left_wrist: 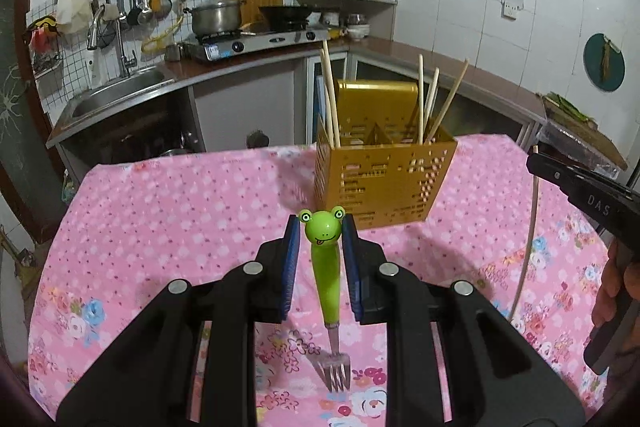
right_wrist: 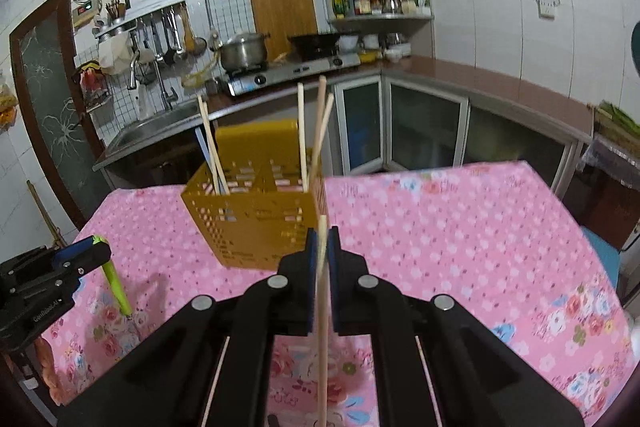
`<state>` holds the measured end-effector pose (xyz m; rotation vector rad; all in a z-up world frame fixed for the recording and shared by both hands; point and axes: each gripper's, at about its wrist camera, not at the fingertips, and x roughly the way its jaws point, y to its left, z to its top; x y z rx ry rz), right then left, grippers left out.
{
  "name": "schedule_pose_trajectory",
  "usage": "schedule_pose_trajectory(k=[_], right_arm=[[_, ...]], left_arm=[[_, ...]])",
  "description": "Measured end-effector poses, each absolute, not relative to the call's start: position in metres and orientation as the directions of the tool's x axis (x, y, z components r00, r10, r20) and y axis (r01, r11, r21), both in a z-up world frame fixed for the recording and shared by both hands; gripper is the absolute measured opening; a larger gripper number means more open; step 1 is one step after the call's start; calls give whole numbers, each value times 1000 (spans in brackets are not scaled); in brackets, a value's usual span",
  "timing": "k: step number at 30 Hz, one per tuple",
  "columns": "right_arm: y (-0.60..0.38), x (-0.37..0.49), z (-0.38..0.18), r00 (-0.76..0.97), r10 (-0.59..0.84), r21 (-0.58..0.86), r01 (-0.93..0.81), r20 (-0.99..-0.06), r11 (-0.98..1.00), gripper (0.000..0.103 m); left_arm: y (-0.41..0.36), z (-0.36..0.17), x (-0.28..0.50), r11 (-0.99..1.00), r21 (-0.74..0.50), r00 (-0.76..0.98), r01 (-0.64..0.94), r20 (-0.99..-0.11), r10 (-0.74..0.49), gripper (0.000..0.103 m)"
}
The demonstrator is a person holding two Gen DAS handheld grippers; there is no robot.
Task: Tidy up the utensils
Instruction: 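Carry the frog fork and chopstick up over the yellow caddy with both tools, then drop the frog fork and chopstick into the caddy, opening both tools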
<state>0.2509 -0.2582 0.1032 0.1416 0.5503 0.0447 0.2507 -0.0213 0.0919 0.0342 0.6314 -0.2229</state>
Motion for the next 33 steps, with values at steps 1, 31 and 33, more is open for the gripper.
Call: schedule_pose_trajectory(k=[1, 31, 33], right_arm=[[-258, 250, 106, 857, 80, 144, -7, -509, 990, 5], [-249, 272, 236, 941, 70, 116, -33, -331, 993, 5], [-249, 278, 247, 945, 75, 123, -37, -318, 992, 5]], left_arm=[[-20, 95, 251, 976, -37, 789, 216, -583, -197, 20], [-34, 211, 275, 976, -18, 878, 218, -434, -204, 17], [-39, 220, 281, 974, -19, 881, 225, -422, -212, 17]])
